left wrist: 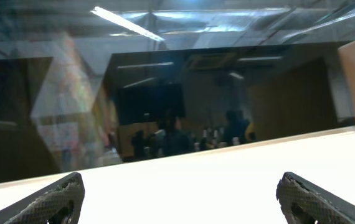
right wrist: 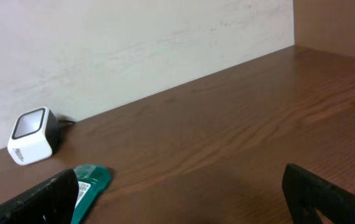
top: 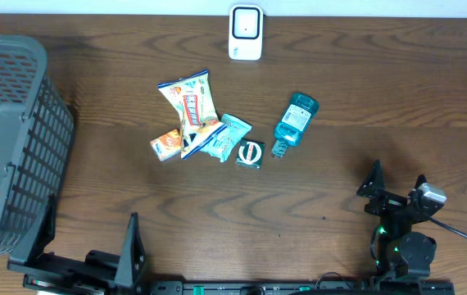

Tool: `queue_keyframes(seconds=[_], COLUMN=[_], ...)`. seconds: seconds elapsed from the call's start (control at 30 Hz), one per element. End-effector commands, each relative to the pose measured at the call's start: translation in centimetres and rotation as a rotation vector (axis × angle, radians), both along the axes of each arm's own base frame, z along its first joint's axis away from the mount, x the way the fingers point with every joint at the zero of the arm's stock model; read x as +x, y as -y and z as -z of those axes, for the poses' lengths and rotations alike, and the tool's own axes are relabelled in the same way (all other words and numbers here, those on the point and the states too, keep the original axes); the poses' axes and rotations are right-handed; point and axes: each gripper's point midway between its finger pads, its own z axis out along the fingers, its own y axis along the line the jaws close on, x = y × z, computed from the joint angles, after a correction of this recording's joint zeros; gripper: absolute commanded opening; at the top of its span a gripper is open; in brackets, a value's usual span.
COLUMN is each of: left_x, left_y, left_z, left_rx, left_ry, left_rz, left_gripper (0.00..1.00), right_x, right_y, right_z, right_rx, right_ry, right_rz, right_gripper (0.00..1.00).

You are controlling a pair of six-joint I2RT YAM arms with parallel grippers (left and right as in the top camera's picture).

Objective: Scan the item barcode

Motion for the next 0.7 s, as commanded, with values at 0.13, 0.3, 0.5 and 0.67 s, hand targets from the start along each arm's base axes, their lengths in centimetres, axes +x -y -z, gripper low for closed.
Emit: queue_keyframes(seconds=[0.13,0.3,0.5,0.67], left_x=[-0.5,1.5,6.5,10.3], left_y=[0.8,-4.7,-6.1,-6.3], left_z=[-0.1,1.2,9.6,15.9], left_rx=[-0.017,-0.184,-0.191,-0.185], left_ry=[0.001,-0.077,-0.424,-0.523], left_rz=[0.082,-0.196,-0.282,-0.289], left_gripper=[0.98,0.98,0.98,0.98], right_x=[0.0,0.0,0.0,0.0], right_y=[-0.1,-0.1,-0.1,-0.1], right_z=[0.1,0.1,0.1,0.0], right_rx=[0.012,0.012,0.012,0.012], right_ry=[0.002,0.002,0.002,0.002], right_rz=[-0.002,-0.002,-0.002,-0.002], right_gripper=[0.99,0.99,0.99,0.99])
